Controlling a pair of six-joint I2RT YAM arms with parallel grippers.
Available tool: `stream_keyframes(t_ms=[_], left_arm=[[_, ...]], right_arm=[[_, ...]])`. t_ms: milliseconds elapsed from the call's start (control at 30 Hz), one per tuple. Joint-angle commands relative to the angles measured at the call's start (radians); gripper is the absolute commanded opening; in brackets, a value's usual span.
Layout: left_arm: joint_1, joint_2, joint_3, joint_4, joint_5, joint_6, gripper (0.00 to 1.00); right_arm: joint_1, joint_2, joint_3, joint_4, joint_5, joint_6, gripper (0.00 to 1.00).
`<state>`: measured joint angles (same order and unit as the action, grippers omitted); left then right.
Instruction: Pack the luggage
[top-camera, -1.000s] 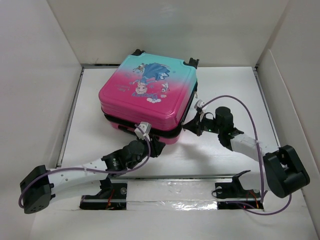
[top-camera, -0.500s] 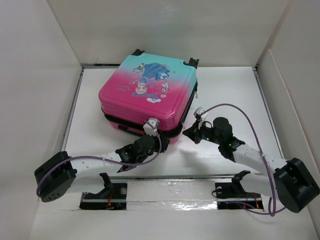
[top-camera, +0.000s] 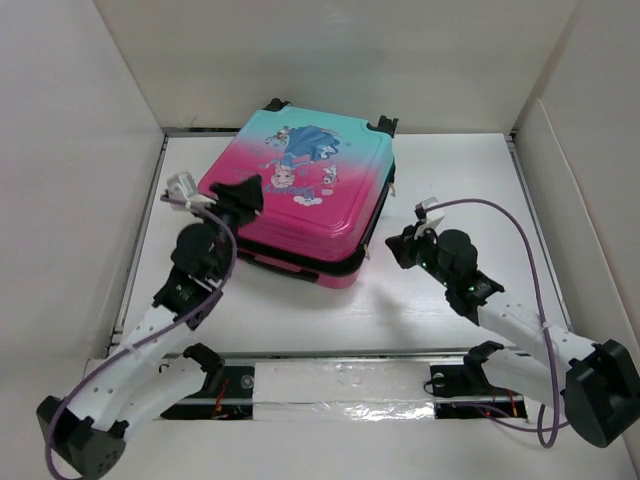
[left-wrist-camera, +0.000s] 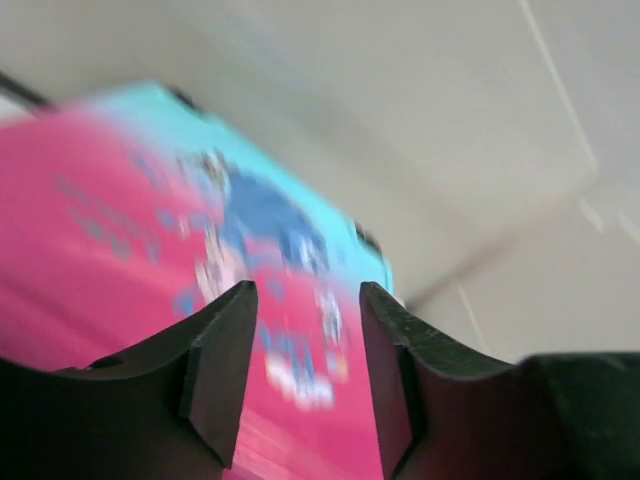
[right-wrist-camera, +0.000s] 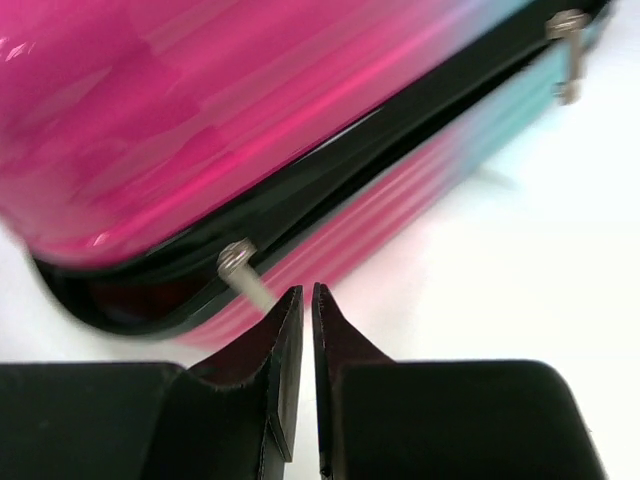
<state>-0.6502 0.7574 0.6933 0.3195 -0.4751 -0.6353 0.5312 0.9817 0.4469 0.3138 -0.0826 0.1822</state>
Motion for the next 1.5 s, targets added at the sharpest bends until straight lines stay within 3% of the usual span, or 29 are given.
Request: stream_keyframes(t_ms=[0,33,67,167,333,467,700,967,1133,1467], left_arm=[[0.200,0.141,0.098,0.032,0.154,-0.099,0.43],[0.362,0.179,0.112,0.061,0.209,-0.137,0.45],[0.451,0.260,0.141,0.065,0.352,-0.179,0.46],[0.735,0.449,0.185,0.138,0.600,-0.326,0.48],[0.917,0.807,0.481,-0.126,0.739,-0.207,0.49],[0.936,1.051,0.687,-0.290,0.745,-0.060,0.50],[0.894,1.210,0.810,-0.367,0.736,0.032,0.50],[0.704,1.321,0.860,-0.457,0.598,0.129,0.50],[0.686,1.280,0.806,-0.423,0.680,0.089,0.50],[0.644,0.929,0.620,-0.303,0.877,-0.010,0.50]], right_arm=[[-0.029,0.032,0.098,-0.025,0.105,0.039,0.14],[-0.030,0.057,0.113,-0.033,0.113,0.042,0.15],[-0.030,0.067,0.134,-0.038,0.125,0.045,0.17],[-0.039,0.080,0.157,-0.074,0.144,0.043,0.19],[-0.059,0.057,0.141,-0.055,0.159,0.040,0.23],[-0.080,0.054,0.131,-0.030,0.152,0.037,0.24],[-0.100,0.097,0.150,-0.015,0.152,0.043,0.25],[-0.120,0.279,0.288,-0.044,0.184,0.068,0.28],[-0.129,0.354,0.364,-0.065,0.103,0.069,0.32],[-0.060,0.359,0.351,-0.038,0.006,0.072,0.36]])
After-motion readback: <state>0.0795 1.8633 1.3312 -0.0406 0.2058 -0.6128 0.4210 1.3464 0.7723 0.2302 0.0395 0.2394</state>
